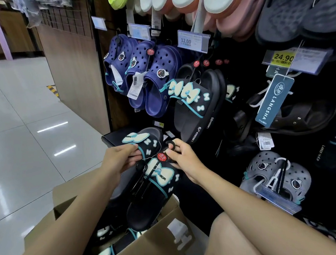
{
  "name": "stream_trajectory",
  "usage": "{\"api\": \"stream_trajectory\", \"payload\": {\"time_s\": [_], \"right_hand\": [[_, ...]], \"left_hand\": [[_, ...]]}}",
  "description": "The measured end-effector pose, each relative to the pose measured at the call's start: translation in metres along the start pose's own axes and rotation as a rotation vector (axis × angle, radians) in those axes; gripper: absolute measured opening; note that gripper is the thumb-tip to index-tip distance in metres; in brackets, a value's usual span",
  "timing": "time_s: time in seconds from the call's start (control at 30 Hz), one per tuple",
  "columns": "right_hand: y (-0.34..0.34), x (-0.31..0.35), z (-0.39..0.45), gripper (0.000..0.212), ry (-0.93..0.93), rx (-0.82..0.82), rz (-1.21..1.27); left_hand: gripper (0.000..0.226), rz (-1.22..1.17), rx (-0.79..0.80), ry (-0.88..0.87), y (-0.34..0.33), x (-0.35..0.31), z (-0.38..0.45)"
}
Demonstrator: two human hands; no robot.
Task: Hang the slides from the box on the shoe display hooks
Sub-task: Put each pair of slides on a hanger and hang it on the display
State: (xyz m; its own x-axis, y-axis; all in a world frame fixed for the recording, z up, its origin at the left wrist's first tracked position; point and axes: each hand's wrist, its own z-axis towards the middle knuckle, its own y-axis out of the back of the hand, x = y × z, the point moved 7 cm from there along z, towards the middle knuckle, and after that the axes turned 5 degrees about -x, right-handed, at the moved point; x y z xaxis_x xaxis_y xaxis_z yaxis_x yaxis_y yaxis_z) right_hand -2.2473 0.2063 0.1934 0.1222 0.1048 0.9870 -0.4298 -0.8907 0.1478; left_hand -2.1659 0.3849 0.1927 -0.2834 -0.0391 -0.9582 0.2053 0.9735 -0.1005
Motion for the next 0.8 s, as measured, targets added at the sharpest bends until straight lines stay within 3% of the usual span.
{"api": "stream_trajectory", "payload": {"time_s": [0.4,0.8], "right_hand": [[0.004,-0.003,-0.002,0.017,-0.050,-0.053,-0.013],[0.010,-0.014,0.000,0.011,-0.185,-0.196,0.146]], "left_hand": [[0.015,0.146,0.106,-0.208,-0.021,-0.004,-0.007],[0.019,0.295,0.149,-0.259,-0.024,0.001,0.002]]}}
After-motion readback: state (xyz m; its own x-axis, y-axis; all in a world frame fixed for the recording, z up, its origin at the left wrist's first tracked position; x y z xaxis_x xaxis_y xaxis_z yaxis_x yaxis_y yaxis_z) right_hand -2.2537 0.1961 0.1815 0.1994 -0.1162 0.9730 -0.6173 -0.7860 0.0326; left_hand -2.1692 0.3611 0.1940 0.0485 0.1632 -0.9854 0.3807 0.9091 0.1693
